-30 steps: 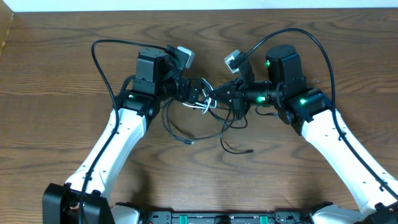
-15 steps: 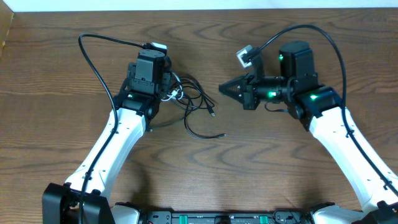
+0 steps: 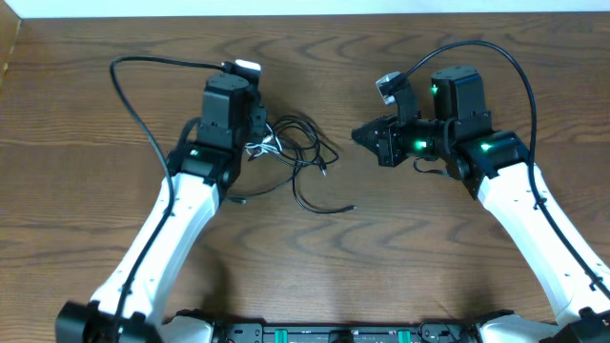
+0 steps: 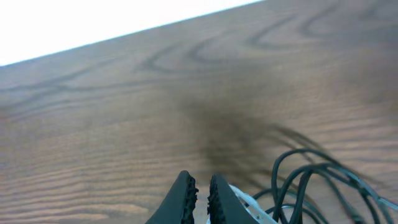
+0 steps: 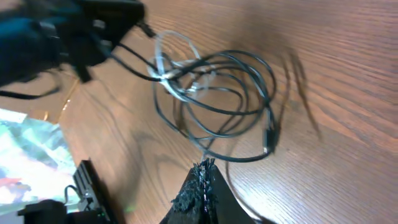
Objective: Untangle cables
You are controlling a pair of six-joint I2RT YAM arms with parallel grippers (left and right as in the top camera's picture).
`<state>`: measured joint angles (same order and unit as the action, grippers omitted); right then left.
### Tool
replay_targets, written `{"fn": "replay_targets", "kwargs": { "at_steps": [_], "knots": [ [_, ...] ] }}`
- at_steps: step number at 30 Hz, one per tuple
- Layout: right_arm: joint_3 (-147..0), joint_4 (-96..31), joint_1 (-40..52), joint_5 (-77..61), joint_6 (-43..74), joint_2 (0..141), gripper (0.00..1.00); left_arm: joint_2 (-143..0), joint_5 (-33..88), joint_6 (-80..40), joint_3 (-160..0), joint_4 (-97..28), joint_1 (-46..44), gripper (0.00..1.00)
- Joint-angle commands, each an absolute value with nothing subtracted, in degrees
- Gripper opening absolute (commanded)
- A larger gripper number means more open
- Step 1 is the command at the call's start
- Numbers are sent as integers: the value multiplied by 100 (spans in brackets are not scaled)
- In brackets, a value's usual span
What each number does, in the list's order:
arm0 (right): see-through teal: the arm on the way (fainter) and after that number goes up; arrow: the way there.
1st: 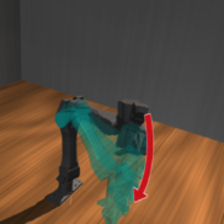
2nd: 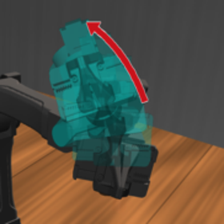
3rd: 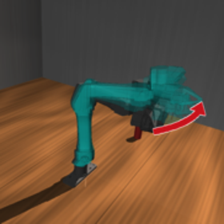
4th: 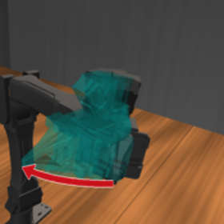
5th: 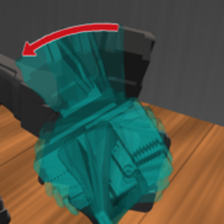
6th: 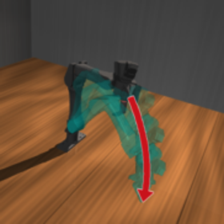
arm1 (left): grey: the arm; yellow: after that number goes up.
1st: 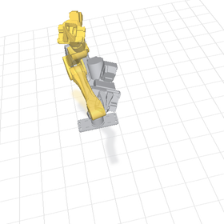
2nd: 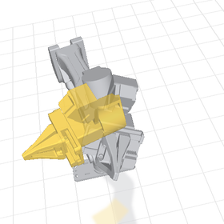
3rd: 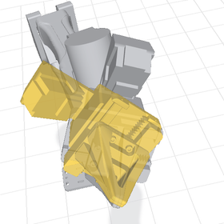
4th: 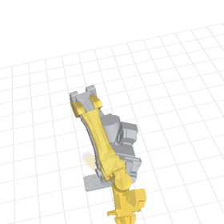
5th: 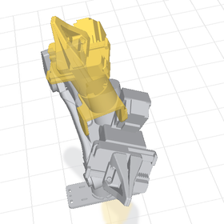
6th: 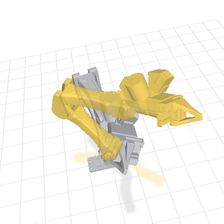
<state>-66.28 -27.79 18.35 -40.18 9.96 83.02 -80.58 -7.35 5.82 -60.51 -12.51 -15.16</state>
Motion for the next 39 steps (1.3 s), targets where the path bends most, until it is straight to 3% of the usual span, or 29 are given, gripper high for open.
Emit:
{"fn": "replay_targets", "kwargs": {
  "at_steps": [1,14,24,32,39],
  "knots": [
    [-6746,-2860,1811,-3782,843,8176,1,-7572,-563,290,-6213,-1164,-1531,8],
    [-6744,-2864,2353,-3782,110,8300,1,-6884,1616,-513,-6213,-513,-1531,8],
    [-6744,-2639,2766,-3804,49,8340,1,-6934,1782,-2064,-6213,-71,-1566,8],
    [-6744,-2482,2963,-3728,-141,8361,1,-6934,2797,-2224,-6213,248,-1868,8],
    [-6744,-2128,2963,-2425,235,8364,1,-6934,3607,-2331,-6213,355,-2126,8]
  ]
}}
